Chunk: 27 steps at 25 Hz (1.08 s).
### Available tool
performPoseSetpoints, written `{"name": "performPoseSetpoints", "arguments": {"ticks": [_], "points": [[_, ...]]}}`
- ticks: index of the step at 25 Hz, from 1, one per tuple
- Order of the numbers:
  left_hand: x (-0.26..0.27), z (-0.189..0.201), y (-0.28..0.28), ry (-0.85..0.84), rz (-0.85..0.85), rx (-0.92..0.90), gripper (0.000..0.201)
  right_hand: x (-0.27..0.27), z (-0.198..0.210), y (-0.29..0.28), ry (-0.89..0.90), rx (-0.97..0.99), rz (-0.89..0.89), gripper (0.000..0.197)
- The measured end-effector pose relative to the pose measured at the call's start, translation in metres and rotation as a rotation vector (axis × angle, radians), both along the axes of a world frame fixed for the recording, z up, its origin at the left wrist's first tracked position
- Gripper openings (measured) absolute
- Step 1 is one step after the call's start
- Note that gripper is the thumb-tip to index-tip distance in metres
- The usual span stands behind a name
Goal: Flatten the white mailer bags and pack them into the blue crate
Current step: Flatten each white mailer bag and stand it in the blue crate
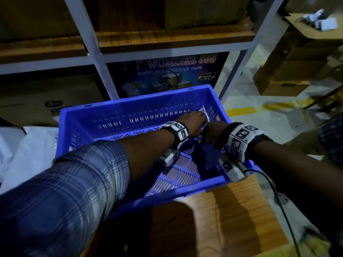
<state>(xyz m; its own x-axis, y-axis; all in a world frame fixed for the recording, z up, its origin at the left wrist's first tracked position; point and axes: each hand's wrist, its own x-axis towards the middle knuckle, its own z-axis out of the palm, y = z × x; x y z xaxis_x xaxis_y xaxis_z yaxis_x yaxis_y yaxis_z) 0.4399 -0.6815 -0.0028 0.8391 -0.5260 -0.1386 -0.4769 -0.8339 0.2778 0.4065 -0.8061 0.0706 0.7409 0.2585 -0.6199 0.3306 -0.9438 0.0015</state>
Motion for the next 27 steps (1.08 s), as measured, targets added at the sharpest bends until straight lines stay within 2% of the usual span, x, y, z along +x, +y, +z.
{"name": "performPoseSetpoints", "arguments": {"ticks": [4, 7, 14, 19, 21, 27], "points": [[-0.01, 0.016, 0.003, -0.048, 0.022, -0.03, 0.028, -0.01, 0.026, 0.002, 0.003, 0.048, -0.022, 0.037], [-0.022, 0.037, 0.009, -0.082, 0.059, -0.02, 0.035, -0.022, 0.053, 0.006, -0.042, 0.136, -0.073, 0.037], [-0.09, 0.111, 0.061, -0.232, 0.251, -0.105, 0.043, -0.079, 0.1, 0.034, -0.365, 0.373, -0.143, 0.055], [-0.194, 0.131, 0.142, -0.326, 0.403, -0.22, 0.052, -0.165, 0.097, 0.098, -0.58, 0.635, -0.132, 0.061], [-0.248, 0.124, 0.181, -0.33, 0.45, -0.255, 0.054, -0.214, 0.089, 0.137, -0.572, 0.705, -0.111, 0.06], [-0.396, 0.086, 0.287, -0.232, 0.583, -0.289, 0.051, -0.334, 0.05, 0.244, -0.427, 0.748, -0.062, 0.058]]}}
